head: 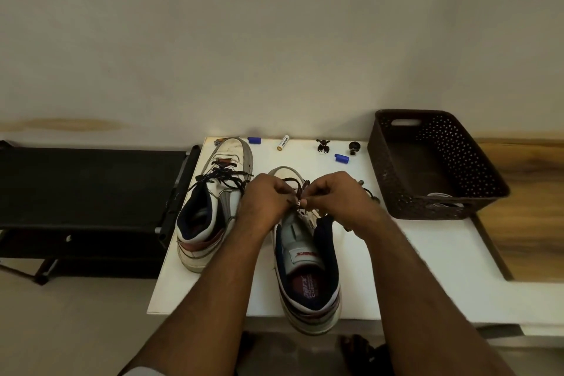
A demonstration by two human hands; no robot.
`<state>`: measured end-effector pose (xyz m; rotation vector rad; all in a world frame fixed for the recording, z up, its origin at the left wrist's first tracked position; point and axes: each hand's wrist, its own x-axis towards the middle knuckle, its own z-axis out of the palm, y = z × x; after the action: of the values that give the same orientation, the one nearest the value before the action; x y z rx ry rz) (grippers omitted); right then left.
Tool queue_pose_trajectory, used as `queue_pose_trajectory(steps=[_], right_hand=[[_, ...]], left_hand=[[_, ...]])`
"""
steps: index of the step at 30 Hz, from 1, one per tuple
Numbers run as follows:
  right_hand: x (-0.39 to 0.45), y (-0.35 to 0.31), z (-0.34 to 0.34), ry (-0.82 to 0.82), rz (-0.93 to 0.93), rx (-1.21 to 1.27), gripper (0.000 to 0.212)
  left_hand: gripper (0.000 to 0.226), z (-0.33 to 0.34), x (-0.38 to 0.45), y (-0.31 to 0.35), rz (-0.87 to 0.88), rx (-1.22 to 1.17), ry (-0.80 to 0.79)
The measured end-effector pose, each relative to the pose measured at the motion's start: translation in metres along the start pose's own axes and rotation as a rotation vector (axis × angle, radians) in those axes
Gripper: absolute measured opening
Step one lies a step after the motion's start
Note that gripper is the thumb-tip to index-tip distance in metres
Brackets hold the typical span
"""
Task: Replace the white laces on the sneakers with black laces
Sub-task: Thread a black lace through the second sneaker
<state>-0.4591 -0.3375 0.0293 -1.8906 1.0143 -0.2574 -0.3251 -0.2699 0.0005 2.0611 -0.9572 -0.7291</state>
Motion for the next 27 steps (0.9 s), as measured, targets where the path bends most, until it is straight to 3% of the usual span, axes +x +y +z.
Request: queue_pose_trajectory(steps=[2,6,11,15,20,27], right_hand=[[0.001,0.000,0.001,-0.037,0.001,0.014,0.014],[0.001,-0.002,0.000,-0.112,0.032,0.000,0.013],[0.004,0.003,-0.002,-0.109,0.025,-0.081,0.006],[0.010,0.006,0.005,0.041,-0.006,-0.010,0.016],[0.019,0.007,0.013,0.258,-0.036,-0.012,0.020],[0.028,0.010,0.021,0.256,0.064,-0.166,0.020]], left_hand=[[0.007,0.003,0.000,-0.002,-0.012,-0.069,0.073],[0.010,0.002,0.004,-0.010,-0.065,-0.209,0.225],[0.016,-0.013,-0.007,-0.010,-0.173,-0.350,0.000],[0.007,-0.016,-0.018,-0.009,-0.159,-0.262,-0.030],[0.027,-0.013,-0.019,-0.011,-0.175,-0.232,-0.086],[0.044,-0.011,-0.017,-0.011,-0.086,-0.232,-0.116]])
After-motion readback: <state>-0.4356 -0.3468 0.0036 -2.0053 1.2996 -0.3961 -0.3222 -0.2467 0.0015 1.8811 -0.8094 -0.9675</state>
